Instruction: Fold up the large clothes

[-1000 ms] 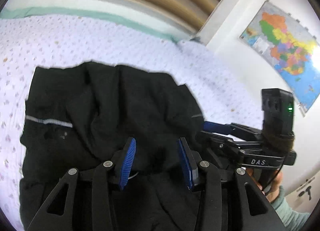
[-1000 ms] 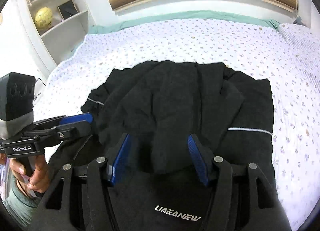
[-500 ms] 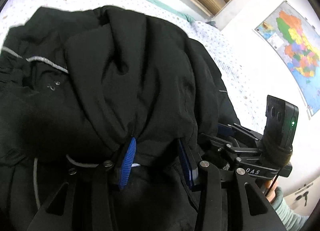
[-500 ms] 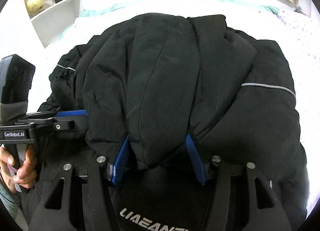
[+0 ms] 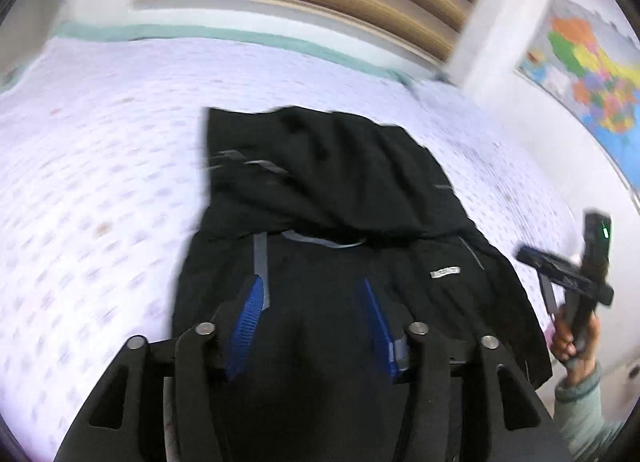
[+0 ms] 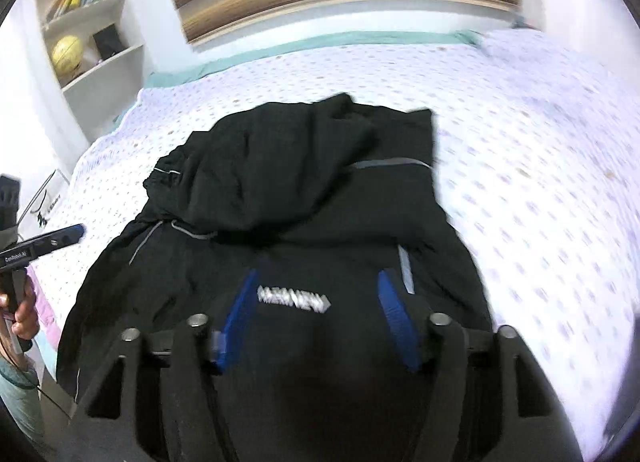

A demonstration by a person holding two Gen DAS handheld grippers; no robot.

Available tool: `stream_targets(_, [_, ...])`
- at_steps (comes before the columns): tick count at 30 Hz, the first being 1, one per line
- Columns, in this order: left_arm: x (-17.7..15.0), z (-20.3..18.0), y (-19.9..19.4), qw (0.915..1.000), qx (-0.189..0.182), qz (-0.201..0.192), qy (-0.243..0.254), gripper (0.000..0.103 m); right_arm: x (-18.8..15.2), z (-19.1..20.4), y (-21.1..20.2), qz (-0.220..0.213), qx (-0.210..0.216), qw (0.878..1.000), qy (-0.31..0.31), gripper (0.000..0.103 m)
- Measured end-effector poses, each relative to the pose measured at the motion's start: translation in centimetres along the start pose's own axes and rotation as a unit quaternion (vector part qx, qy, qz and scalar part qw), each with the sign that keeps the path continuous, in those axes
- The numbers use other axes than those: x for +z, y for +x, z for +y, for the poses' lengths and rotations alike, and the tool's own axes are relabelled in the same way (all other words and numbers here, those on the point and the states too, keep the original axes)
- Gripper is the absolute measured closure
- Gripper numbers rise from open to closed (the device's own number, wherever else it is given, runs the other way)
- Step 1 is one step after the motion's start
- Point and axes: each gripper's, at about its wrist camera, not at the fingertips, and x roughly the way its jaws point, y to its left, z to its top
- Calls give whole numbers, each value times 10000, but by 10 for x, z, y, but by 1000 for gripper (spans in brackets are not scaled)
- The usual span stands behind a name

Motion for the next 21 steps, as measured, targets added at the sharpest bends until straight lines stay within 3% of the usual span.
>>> stream_targets(2, [-8,16,-10,9994,305,-61,-136,50,-16,-15,-15,29,-84,9998,182,27])
stream_targets(5, [-29,50,-13,9973,527,255,-451,50,-43,-34,-27,212,-294,9985,408,27])
stream_targets(14, [-76,89,7,9876,-122,834,-1322,50,-97,-72,-35,585,-762,9917,851,28])
stream_targets(17, [-83,96,15,9834,121,1063,-1467,50,-104,-87,-37,642,-857,9883,1089,29])
stream_targets(19, [-86,94,20,9826,43,1128,-1475,50,-110,-95,-38,704,-775,9867,1245,29])
stream_targets(21, [-86,88,21,9834,-51,1125,-1424,50,-113,-98,-36,780,-654,9861,1311,43])
